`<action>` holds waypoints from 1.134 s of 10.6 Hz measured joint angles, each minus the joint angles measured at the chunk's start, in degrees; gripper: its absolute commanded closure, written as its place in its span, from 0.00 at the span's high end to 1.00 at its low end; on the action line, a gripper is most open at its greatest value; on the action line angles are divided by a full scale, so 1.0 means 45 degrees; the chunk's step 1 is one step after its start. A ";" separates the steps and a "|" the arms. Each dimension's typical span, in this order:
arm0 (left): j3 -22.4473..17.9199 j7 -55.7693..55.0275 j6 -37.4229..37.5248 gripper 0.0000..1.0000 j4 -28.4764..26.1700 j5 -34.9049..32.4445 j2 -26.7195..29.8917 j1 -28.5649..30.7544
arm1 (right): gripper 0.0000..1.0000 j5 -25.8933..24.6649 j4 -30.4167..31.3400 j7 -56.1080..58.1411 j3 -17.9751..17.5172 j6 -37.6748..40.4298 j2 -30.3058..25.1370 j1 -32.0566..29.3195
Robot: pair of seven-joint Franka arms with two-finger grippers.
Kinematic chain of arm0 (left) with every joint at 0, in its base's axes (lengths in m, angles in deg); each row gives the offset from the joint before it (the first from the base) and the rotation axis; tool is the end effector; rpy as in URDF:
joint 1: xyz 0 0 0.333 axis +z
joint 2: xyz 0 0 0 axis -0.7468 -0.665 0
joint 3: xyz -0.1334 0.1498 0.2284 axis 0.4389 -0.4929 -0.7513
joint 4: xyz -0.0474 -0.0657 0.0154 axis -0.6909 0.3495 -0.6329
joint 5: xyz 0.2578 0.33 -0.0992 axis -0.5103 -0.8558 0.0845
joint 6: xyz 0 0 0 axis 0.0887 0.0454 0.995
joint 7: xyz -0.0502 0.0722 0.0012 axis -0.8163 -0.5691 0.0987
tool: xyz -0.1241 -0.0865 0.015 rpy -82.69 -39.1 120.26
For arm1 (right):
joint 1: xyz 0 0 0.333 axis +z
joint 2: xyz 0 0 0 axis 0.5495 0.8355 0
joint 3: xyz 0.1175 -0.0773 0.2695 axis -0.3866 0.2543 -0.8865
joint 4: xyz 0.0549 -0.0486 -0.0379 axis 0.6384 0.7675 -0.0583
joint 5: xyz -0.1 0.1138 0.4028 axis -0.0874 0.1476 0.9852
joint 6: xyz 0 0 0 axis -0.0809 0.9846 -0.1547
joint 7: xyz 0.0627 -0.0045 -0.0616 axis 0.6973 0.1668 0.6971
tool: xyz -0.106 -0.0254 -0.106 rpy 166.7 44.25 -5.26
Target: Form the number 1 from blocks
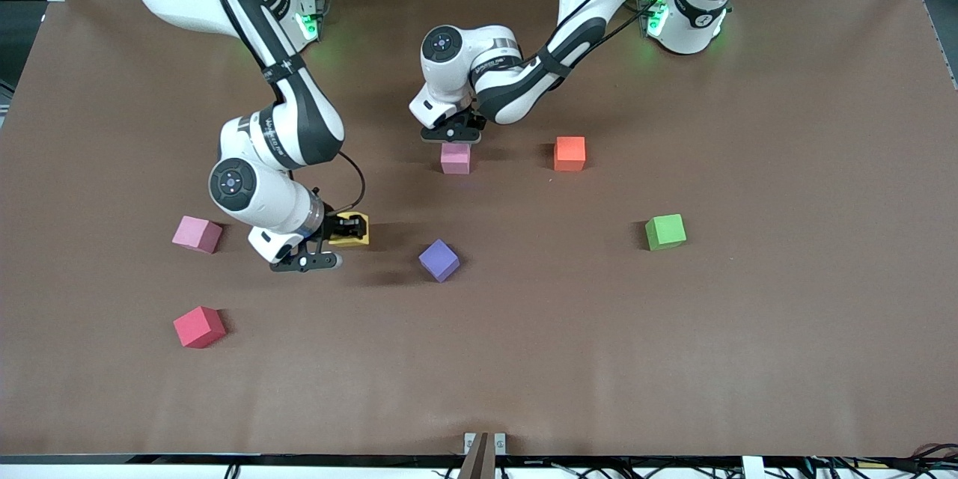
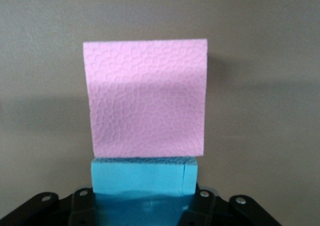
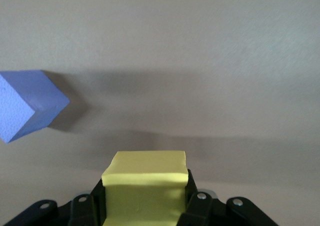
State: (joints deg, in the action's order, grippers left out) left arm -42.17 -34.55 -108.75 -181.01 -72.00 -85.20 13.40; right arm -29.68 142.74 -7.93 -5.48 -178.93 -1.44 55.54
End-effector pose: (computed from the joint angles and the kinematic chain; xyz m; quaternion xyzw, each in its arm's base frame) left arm 0.2977 -0.6118 0.1077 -0.9988 0.0312 0.0369 0.0006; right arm 0.6114 0.2449 0.1925 -0.9954 -0.0185 0.0449 0.0823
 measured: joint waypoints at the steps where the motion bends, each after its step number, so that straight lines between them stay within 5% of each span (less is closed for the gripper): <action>1: -0.0093 0.0054 0.0000 1.00 0.0005 0.0000 -0.0001 0.0003 | 0.37 0.0293 0.0159 -0.0006 -0.0003 -0.0012 -0.0011 0.0134; 7: -0.0001 0.0076 0.0735 1.00 0.0272 0.0000 0.0166 -0.0019 | 0.37 0.0663 0.0828 -0.0428 -0.0022 -0.0027 -0.0359 0.0447; 12: 0.0116 -0.0029 0.1733 1.00 0.0382 0.0283 0.1511 0.0182 | 0.37 0.0669 0.0952 -0.0591 -0.0044 -0.0019 -0.0413 0.0544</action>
State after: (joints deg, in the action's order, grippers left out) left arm -41.65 -34.68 -100.95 -179.29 -70.72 -78.40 14.22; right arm -26.67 147.03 -10.59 -5.68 -179.02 -3.30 57.98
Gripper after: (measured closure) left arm 0.000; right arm 0.419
